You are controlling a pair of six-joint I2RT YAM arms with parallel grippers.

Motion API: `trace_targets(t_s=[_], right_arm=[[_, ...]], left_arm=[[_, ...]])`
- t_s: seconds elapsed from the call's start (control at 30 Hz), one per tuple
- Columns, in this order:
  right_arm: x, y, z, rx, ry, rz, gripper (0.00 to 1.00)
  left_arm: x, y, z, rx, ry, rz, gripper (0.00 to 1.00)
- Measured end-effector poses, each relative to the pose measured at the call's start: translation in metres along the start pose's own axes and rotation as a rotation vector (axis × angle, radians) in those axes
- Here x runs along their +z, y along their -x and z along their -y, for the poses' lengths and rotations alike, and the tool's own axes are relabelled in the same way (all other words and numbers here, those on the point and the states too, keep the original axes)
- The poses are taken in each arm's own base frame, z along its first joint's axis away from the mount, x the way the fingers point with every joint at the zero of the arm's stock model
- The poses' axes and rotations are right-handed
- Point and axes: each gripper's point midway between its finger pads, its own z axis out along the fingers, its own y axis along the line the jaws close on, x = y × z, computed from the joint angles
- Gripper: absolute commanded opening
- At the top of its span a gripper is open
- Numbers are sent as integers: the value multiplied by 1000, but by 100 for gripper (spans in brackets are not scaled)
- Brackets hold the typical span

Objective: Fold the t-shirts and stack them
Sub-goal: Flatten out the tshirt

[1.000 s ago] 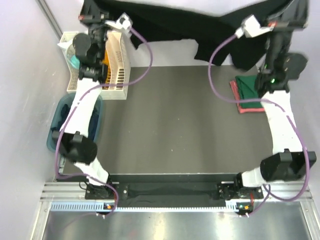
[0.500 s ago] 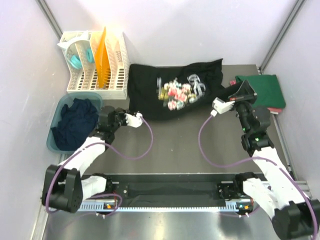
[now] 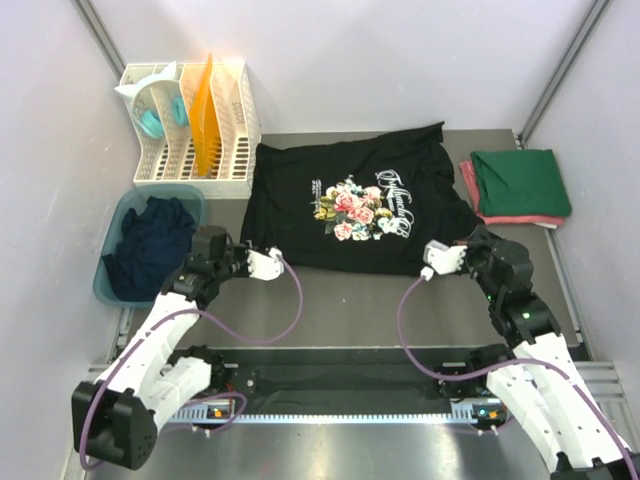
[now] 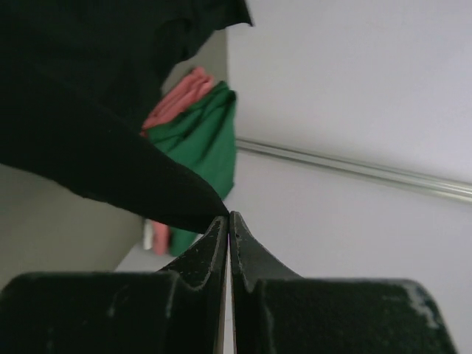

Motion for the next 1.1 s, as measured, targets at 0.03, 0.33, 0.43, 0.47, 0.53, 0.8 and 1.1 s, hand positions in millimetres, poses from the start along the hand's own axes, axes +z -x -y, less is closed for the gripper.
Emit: trace_targets(t_s=[0.03, 0.33, 0.43, 0.47, 0.53, 0.8, 1.1], right_arm=[[-3, 0, -9, 9, 33, 2, 0], [-38, 2, -70, 35, 321, 27, 0], [-50, 2, -76, 36, 378, 31, 0], [-53, 3, -79, 37, 395, 35, 0], [-61, 4, -85, 40, 433, 43, 0], [-84, 3, -107, 39, 523, 52, 0], [-107, -1, -105, 10, 570, 47, 0]], left_arm=[[-4, 0, 5, -2, -23, -1, 0], [-40, -5, 51, 37, -198, -30, 0], [-50, -7, 65, 55, -246, -35, 0], [-53, -8, 70, 60, -267, -37, 0], [-59, -9, 81, 62, -311, -41, 0], [-75, -10, 104, 55, -397, -42, 0], [-78, -10, 107, 65, -401, -40, 0]])
